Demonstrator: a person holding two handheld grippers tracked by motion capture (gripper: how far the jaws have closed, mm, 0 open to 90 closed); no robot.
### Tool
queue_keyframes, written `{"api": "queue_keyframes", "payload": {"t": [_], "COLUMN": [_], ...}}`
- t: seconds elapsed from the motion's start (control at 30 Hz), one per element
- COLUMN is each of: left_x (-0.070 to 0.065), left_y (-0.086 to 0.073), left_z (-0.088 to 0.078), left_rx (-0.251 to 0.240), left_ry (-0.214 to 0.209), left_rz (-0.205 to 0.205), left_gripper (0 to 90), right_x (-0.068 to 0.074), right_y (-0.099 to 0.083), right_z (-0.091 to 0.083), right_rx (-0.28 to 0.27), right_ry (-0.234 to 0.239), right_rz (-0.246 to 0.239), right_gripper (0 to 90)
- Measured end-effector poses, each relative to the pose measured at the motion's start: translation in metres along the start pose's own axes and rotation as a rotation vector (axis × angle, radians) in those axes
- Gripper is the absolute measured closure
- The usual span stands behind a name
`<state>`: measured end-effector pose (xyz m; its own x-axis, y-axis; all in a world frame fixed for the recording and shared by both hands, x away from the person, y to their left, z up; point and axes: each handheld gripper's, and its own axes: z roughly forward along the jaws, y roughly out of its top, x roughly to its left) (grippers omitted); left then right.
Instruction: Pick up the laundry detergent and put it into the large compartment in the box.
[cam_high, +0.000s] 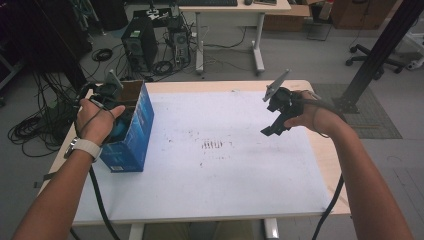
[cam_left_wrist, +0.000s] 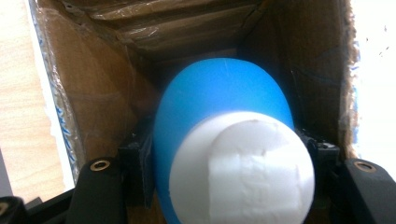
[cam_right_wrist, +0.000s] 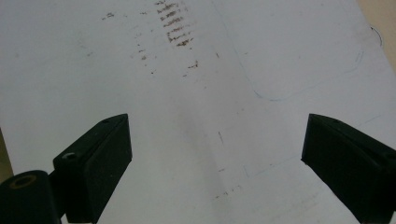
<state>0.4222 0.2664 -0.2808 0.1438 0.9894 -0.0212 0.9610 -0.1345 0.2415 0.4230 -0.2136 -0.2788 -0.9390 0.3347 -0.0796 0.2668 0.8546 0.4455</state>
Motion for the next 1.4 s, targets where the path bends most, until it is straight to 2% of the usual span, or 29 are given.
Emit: {"api": "queue_keyframes", "payload": {"t": [0.47,0.93,1.4], "left_x": [0.006,0.012,0.008], "left_y": [0.002,0.001,0.002], "left_z": [0.002,0.003,0.004], "left_rx": [0.005,0.002,0.007], "left_ry": [-0.021,-0.021,-0.012], "left_rz": [-0.011,-0.021,-0.003], "left_gripper": [36.5,33.4,27.3], "right_x": [0.0,0.0,0.001], "right_y": [0.0,-0.001,-0.001], "right_z": [0.002,0.004,0.003], "right_rx": [0.003,0.01,0.007], "right_ry": [0.004,0.008,0.007], "right_rz": [0.006,0.009,0.009], "right_gripper": [8.6,8.6,8.6]}}
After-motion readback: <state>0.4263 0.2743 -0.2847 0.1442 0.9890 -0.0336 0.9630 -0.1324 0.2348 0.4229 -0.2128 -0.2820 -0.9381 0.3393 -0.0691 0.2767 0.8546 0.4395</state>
